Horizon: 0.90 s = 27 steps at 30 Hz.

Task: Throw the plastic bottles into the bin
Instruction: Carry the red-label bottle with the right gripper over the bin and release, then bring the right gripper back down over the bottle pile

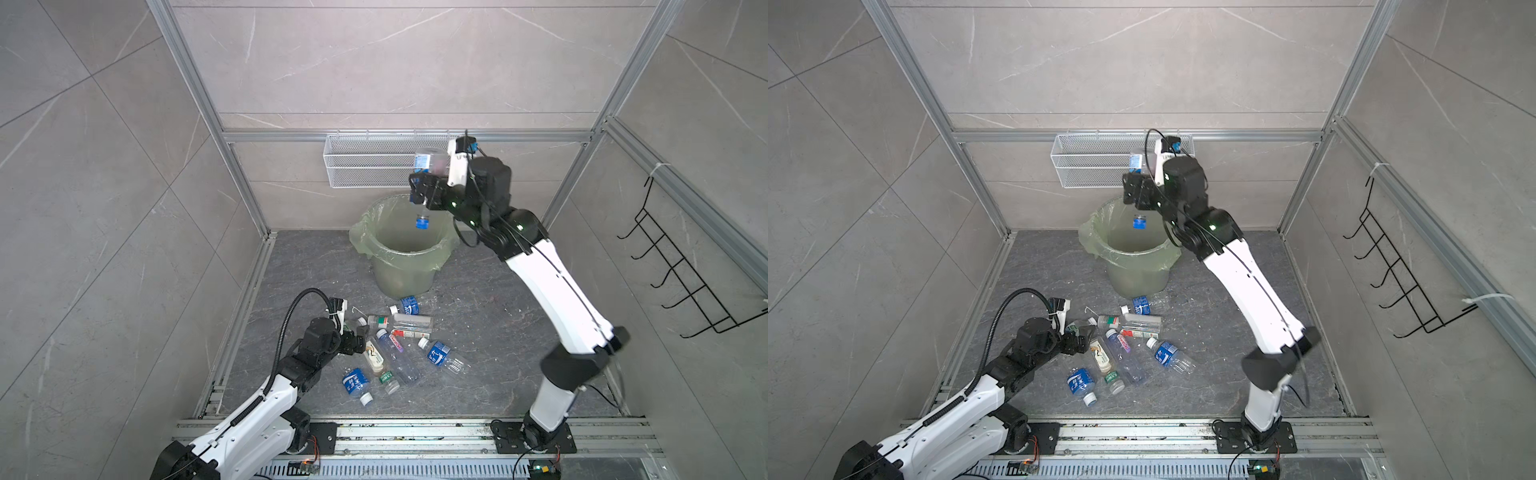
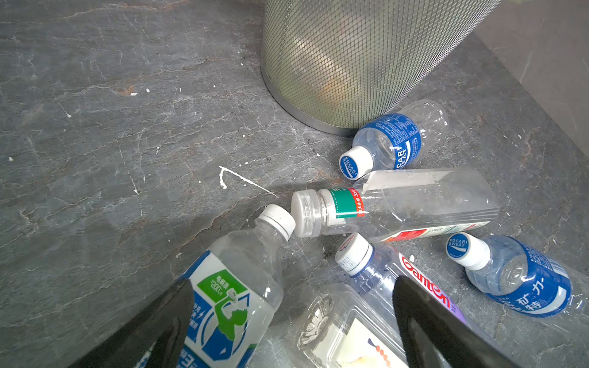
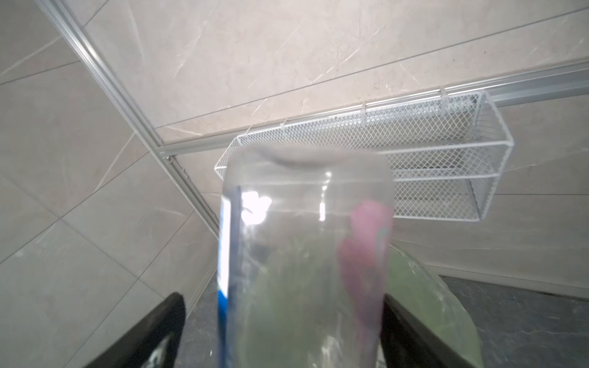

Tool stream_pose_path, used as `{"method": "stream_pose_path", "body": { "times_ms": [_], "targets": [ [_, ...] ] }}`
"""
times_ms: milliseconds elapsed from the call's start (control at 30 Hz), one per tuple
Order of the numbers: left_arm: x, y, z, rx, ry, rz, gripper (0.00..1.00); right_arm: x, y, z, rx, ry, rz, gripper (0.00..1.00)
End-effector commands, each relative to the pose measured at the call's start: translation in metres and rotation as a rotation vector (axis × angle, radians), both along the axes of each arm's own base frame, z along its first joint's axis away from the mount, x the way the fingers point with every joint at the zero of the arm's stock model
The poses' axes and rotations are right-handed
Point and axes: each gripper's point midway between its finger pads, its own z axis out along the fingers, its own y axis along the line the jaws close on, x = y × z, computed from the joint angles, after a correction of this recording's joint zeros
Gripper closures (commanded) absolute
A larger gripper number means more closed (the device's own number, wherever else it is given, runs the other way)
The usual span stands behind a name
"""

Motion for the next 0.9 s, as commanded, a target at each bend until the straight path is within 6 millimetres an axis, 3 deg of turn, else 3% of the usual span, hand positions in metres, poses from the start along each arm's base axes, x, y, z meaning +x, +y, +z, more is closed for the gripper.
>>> {"method": "stream_pose_path", "body": {
  "times_ms": [0, 133, 400, 533, 867],
  "targets": [
    [0.004, -0.002, 0.011, 0.001, -0.050, -0.019, 0.00, 0.011, -0.029, -0.034, -0.113, 0.131, -0.134, 0.01],
    [0.003, 0.001, 0.013, -0.003, -0.065, -0.008, 0.00, 0.002, -0.029, -0.014, -0.084, 0.077, -0.106, 0.01],
    [0.005, -0.001, 0.011, 0.002, -0.055, -0.009, 0.00, -0.033, -0.041, -0.021, -0.090, 0.054, -0.041, 0.01],
    [0.006, 0.000, 0.011, 0.005, -0.054, -0.007, 0.00, -0.051, -0.052, -0.037, -0.121, 0.068, -0.034, 0.01],
    [0.006, -0.001, 0.011, 0.005, -0.050, -0.006, 0.00, -0.086, -0.072, -0.101, -0.184, 0.161, -0.009, 0.00]
  ]
}}
